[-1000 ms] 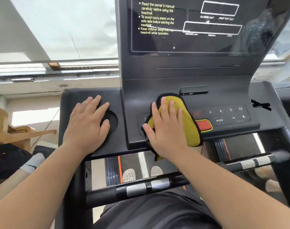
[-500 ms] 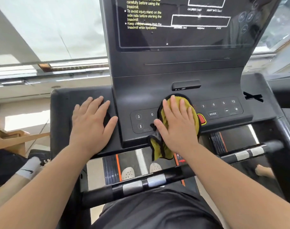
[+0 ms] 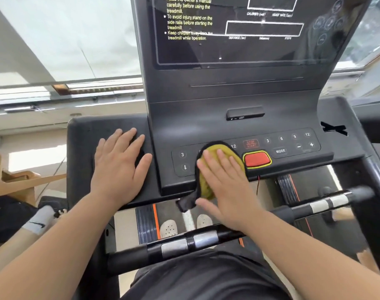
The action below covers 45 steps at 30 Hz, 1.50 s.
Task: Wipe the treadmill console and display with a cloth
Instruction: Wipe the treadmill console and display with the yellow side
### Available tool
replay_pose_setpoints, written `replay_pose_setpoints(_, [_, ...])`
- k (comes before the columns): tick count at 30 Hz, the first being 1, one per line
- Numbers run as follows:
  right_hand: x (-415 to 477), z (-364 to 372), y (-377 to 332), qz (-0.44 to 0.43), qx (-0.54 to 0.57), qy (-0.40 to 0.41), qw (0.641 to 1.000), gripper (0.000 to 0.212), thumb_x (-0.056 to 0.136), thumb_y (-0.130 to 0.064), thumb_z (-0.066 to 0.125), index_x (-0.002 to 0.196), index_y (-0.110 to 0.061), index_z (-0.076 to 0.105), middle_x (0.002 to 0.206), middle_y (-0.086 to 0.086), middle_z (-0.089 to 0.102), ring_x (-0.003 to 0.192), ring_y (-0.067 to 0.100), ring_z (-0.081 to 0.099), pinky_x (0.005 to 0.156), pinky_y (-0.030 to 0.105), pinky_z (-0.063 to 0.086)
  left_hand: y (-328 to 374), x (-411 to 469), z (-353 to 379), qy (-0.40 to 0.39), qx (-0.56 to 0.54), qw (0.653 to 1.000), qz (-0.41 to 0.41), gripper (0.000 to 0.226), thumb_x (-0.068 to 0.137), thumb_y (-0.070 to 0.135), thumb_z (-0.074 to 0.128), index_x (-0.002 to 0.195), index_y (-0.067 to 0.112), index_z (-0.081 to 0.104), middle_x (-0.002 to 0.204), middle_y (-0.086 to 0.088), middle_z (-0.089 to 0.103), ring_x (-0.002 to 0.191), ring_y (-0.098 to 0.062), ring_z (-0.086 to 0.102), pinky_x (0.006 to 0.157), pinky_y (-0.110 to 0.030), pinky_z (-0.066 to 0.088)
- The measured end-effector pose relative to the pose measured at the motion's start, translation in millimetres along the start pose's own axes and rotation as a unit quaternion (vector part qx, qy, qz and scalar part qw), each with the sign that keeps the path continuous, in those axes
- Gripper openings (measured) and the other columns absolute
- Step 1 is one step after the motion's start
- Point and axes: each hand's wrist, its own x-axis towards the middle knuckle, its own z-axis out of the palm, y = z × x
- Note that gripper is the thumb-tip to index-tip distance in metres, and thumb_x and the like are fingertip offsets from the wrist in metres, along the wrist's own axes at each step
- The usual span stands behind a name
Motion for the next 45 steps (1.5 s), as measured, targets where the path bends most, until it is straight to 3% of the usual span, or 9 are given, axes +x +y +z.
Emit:
replay_pose_setpoints(6, [40.6,-23.7,0.8,0.202,0.03,-0.003,0.979,0.1,0.092,-0.078,-0.004,0.165,-0.012,0.012,0.173,0.015,0.004,0.159,0.038,0.0,0.129,0.054,0.004,-0.5,0.4,0.4,-0.001,-0.001,1.0,-0.003,0.068,0.097,0.054,0.022,0.146,0.017,0.052,0.157,-0.006,0.043,0.149,-0.032,0.027,0.121,-0.057,0.013])
replay_pose_setpoints(12, [38.6,-10.6,-69.6,-0.039,0.022,-0.028,0.999,0.091,0.096,-0.074,0.026,0.165,-0.016,0.017,0.174,0.005,0.004,0.16,0.031,-0.003,0.128,0.055,0.004,-0.5,0.1,-0.9,0.008,-0.008,1.0,0.0,0.067,0.098,0.052,0.022,0.144,0.016,0.054,0.156,-0.006,0.044,0.148,-0.033,0.029,0.121,-0.057,0.015])
replay_pose_setpoints(15, [14.8,-1.7,-52.7,-0.068,0.002,-0.022,0.997,0.09,0.097,-0.074,0.032,0.165,-0.018,0.016,0.174,0.005,0.003,0.16,0.03,-0.004,0.128,0.051,0.004,0.4,-0.1,-0.1,0.002,0.008,1.0,0.004,0.067,0.097,0.054,0.025,0.145,0.015,0.052,0.156,-0.008,0.044,0.148,-0.034,0.028,0.12,-0.057,0.014])
replay_pose_setpoints(21, [-2.5,-16.7,32.3,0.176,-0.028,-0.041,0.983,0.099,0.095,-0.078,0.002,0.164,-0.008,0.017,0.172,0.018,0.009,0.159,0.037,0.006,0.127,0.057,0.012,0.7,0.9,1.0,-0.001,0.024,1.0,0.006,0.068,0.096,0.054,0.027,0.144,0.014,0.052,0.155,-0.011,0.044,0.147,-0.037,0.03,0.119,-0.06,0.017])
replay_pose_setpoints(25, [28.7,-25.6,28.8,0.242,-0.006,-0.023,0.97,0.103,0.091,-0.079,-0.005,0.164,-0.008,0.013,0.171,0.02,0.009,0.158,0.04,0.007,0.128,0.056,0.01,3.1,1.3,-0.5,-0.001,0.023,1.0,0.005,0.067,0.096,0.053,0.026,0.144,0.013,0.053,0.155,-0.011,0.045,0.147,-0.037,0.031,0.119,-0.061,0.017])
replay_pose_setpoints(29, [54.7,-23.2,-24.7,0.1,-0.008,-0.022,0.995,0.095,0.095,-0.077,0.008,0.165,-0.013,0.011,0.173,0.015,0.004,0.159,0.039,0.0,0.128,0.057,0.008,3.9,0.7,-0.8,0.001,0.02,1.0,0.001,0.067,0.097,0.052,0.024,0.145,0.014,0.052,0.155,-0.01,0.044,0.148,-0.036,0.029,0.12,-0.059,0.016])
replay_pose_setpoints(35, [38.4,5.0,-49.3,-0.066,-0.014,0.037,0.997,0.082,0.095,-0.068,0.042,0.161,-0.02,0.032,0.17,0.007,0.024,0.158,0.034,0.018,0.127,0.052,0.015,3.2,1.0,1.3,0.013,0.025,1.0,0.01,0.065,0.098,0.049,0.027,0.142,0.011,0.055,0.153,-0.012,0.047,0.145,-0.039,0.033,0.117,-0.062,0.022])
replay_pose_setpoints(41, [16.6,-7.1,25.9,0.173,-0.003,0.037,0.984,0.08,0.1,-0.066,0.024,0.162,-0.015,0.028,0.17,0.014,0.021,0.158,0.036,0.015,0.128,0.053,0.015,3.5,0.8,2.4,0.011,0.027,1.0,0.007,0.065,0.097,0.05,0.029,0.143,0.012,0.054,0.154,-0.011,0.046,0.146,-0.038,0.032,0.118,-0.062,0.021])
replay_pose_setpoints(45, [42.1,-16.5,8.1,0.25,0.01,0.022,0.968,0.087,0.099,-0.069,0.011,0.164,-0.012,0.015,0.172,0.018,0.01,0.159,0.037,0.005,0.129,0.053,0.009,3.1,0.7,1.0,0.001,0.027,1.0,0.001,0.066,0.098,0.05,0.026,0.145,0.014,0.052,0.155,-0.009,0.045,0.147,-0.036,0.03,0.119,-0.061,0.019])
